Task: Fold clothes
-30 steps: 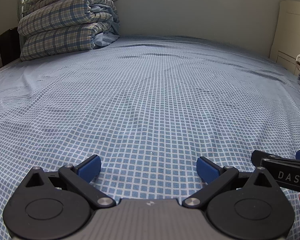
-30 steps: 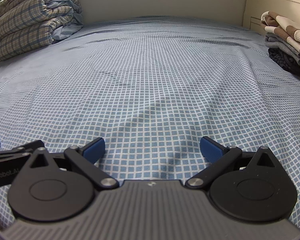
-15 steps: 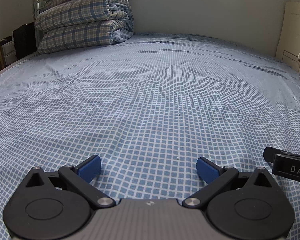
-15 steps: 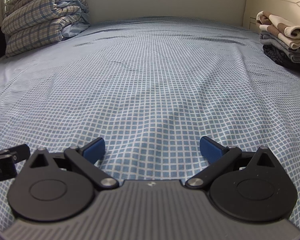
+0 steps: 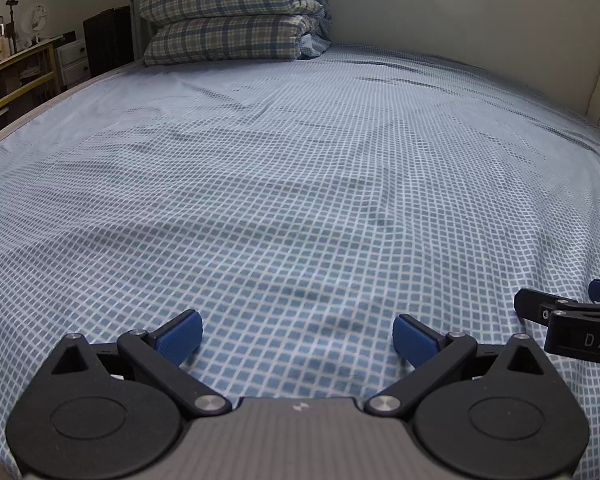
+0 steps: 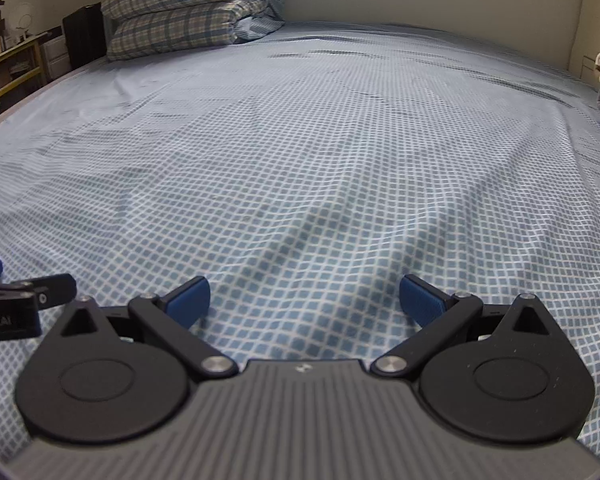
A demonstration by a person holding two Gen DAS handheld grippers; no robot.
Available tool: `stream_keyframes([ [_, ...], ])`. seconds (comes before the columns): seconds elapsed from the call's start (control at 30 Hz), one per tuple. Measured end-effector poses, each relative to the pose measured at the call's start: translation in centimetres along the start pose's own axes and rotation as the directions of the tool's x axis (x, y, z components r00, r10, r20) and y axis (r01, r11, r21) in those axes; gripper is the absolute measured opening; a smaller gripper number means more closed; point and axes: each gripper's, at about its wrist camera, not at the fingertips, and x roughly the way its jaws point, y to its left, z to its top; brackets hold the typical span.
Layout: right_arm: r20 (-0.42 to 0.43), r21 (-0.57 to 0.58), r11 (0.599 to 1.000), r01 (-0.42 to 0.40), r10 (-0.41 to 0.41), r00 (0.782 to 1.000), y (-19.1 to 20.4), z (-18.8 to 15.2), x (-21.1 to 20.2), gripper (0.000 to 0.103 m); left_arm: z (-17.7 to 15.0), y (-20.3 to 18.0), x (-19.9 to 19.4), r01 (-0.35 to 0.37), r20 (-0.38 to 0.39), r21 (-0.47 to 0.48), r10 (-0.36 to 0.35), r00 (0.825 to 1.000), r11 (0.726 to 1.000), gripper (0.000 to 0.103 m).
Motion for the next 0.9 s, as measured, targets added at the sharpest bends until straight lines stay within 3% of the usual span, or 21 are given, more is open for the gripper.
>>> stream_keyframes([
  [0.2,-0.024,-0.120,0.980,-0.162,0.160,0.987,11.6,0.0,3.0,0.103,-3.7,7.9,-6.5,-0.118,0.057,-0.047,0.120,0.991,0.992,0.102],
  [0.33,-0.053,-0.234,0.931,-0.281,0.276,0.960,21.2,-0.7,3.1,0.103,-7.6,14.9,-12.4,-0.274,0.025,-0.136,0.279,0.960,0.952,0.102],
  [0.4,-0.073,-0.303,0.894,-0.330,0.323,0.943,25.9,-1.7,2.6,0.103,-10.5,18.4,-15.7,-0.342,-0.002,-0.186,0.347,0.938,0.921,0.102],
  [0.53,-0.096,-0.440,0.795,-0.418,0.422,0.902,34.0,-5.5,-3.0,0.103,-16.7,25.1,-21.1,-0.455,-0.071,-0.269,0.453,0.888,0.849,0.102],
  [0.7,-0.116,-0.521,0.673,-0.525,0.553,0.825,41.3,-11.5,-8.4,0.103,-26.5,31.1,-25.3,-0.571,-0.101,-0.285,0.568,0.817,0.770,0.102],
  [0.83,-0.197,-0.552,0.581,-0.597,0.605,0.771,46.4,-17.0,-9.2,0.103,-33.7,34.4,-26.1,-0.563,-0.201,-0.368,0.528,0.825,0.740,0.102],
  [0.9,-0.245,-0.564,0.537,-0.627,0.616,0.748,47.8,-19.8,-10.4,0.103,-36.9,35.4,-26.3,-0.571,-0.231,-0.375,0.523,0.821,0.730,0.102],
])
